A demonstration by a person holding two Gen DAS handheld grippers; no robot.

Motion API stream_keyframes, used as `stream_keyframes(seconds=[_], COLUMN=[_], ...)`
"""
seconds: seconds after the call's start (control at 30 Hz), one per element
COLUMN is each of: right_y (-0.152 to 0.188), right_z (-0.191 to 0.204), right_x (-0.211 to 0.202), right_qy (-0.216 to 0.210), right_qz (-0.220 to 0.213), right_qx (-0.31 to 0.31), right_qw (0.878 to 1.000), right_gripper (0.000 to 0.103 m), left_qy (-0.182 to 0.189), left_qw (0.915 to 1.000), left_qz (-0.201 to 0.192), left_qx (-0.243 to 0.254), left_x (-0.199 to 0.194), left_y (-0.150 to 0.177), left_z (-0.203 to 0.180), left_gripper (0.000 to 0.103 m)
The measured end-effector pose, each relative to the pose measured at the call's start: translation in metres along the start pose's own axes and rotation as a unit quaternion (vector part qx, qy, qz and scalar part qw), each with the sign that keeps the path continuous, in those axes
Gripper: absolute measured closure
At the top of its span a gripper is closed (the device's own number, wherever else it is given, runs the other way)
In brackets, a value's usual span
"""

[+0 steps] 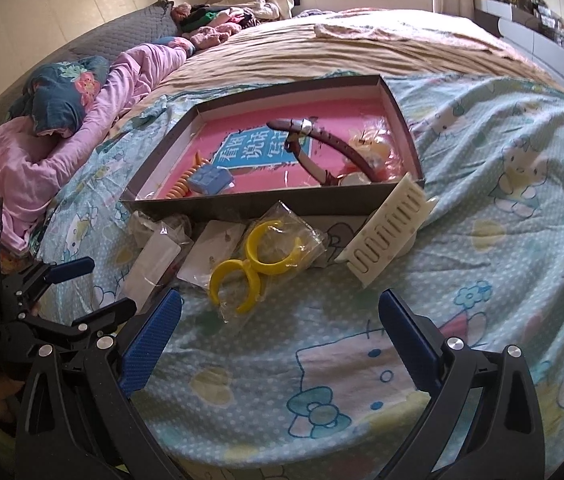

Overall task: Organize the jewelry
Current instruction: 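Withdraw both open tools from the pink box toward the yellow rings, then grasp the bagged yellow rings with the right tool while the left grasps the clear packet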

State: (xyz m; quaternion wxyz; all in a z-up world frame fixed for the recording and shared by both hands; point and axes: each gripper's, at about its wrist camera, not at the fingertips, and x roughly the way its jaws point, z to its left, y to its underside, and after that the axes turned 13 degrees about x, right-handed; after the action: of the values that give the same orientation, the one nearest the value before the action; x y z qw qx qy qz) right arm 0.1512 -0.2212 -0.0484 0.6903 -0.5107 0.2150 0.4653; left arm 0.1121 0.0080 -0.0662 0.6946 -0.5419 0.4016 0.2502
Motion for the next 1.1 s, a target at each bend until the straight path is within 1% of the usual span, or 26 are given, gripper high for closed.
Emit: stream_keyframes(seconds=[0.1, 0.27, 0.4, 0.43, 0.5, 0.53, 0.63, 0.67, 0.7, 0.77, 0.9, 0.93, 0.97, 1.0, 1.03, 1.07, 1.1], right_y=[-0.003, -0.007, -0.010, -0.010, -0.011, -0.012, -0.013, -0.014, -0.014, -0.015, -0.016, -0.016, -0.016, -0.016, -0.016, -0.016, -0.016], right_z=[-0.003, -0.003, 0.000, 0.000, 0.001, 0.002, 0.001, 0.001, 0.000, 0.000, -0.006, -0.007, -0.009, -0.010, -0.013, -0.016, -0.019], right_x=[0.011, 0.026, 0.036, 0.037, 0.042, 0.043, 0.046, 0.047, 0.048, 0.050, 0.051, 0.051, 0.051, 0.050, 0.049, 0.048, 0.048], right_qy=[-0.016, -0.029, -0.038, -0.040, -0.045, -0.046, -0.048, -0.050, -0.051, -0.050, -0.053, -0.053, -0.053, -0.053, -0.053, -0.053, -0.055], right_qz=[0.016, 0.036, 0.049, 0.051, 0.056, 0.056, 0.051, 0.050, 0.050, 0.048, 0.046, 0.045, 0.045, 0.045, 0.045, 0.046, 0.049], right_qx=[0.021, 0.041, 0.055, 0.058, 0.066, 0.069, 0.078, 0.082, 0.086, 0.088, 0.094, 0.095, 0.096, 0.098, 0.101, 0.103, 0.104], right_qw=[1.000, 0.998, 0.997, 0.996, 0.995, 0.995, 0.994, 0.994, 0.994, 0.994, 0.993, 0.993, 0.993, 0.993, 0.992, 0.992, 0.992], right_gripper=[0.005, 0.005, 0.015, 0.016, 0.020, 0.021, 0.023, 0.023, 0.027, 0.033, 0.045, 0.048, 0.053, 0.060, 0.064, 0.071, 0.075], left_qy=[0.007, 0.010, 0.015, 0.016, 0.018, 0.019, 0.021, 0.021, 0.022, 0.025, 0.029, 0.031, 0.034, 0.033, 0.032, 0.032, 0.035], left_qw=[1.0000, 0.9999, 0.9998, 0.9998, 0.9998, 0.9998, 0.9998, 0.9997, 0.9997, 0.9997, 0.9996, 0.9995, 0.9994, 0.9994, 0.9994, 0.9994, 0.9993], left_qz=[-0.001, -0.004, -0.005, -0.005, -0.005, -0.005, -0.005, -0.005, -0.005, -0.005, 0.000, 0.003, 0.006, 0.008, 0.009, 0.008, 0.008], left_qx=[-0.005, -0.010, -0.008, -0.008, -0.007, -0.006, -0.005, -0.005, -0.005, -0.004, 0.002, 0.003, 0.004, 0.006, 0.009, 0.011, 0.013], left_x=[0.001, 0.001, 0.003, 0.003, 0.005, 0.006, 0.009, 0.010, 0.011, 0.014, 0.021, 0.023, 0.026, 0.027, 0.028, 0.028, 0.028], left_y=[-0.001, -0.003, -0.006, -0.007, -0.009, -0.010, -0.012, -0.013, -0.014, -0.016, -0.018, -0.018, -0.018, -0.018, -0.018, -0.018, -0.019], left_z=[0.002, 0.003, 0.001, 0.001, -0.001, -0.002, -0.003, -0.004, -0.004, -0.006, -0.010, -0.011, -0.013, -0.014, -0.016, -0.017, -0.018], left_gripper=[0.010, 0.010, 0.011, 0.011, 0.013, 0.016, 0.017, 0.019, 0.021, 0.029, 0.036, 0.042, 0.048, 0.050, 0.054, 0.060, 0.062])
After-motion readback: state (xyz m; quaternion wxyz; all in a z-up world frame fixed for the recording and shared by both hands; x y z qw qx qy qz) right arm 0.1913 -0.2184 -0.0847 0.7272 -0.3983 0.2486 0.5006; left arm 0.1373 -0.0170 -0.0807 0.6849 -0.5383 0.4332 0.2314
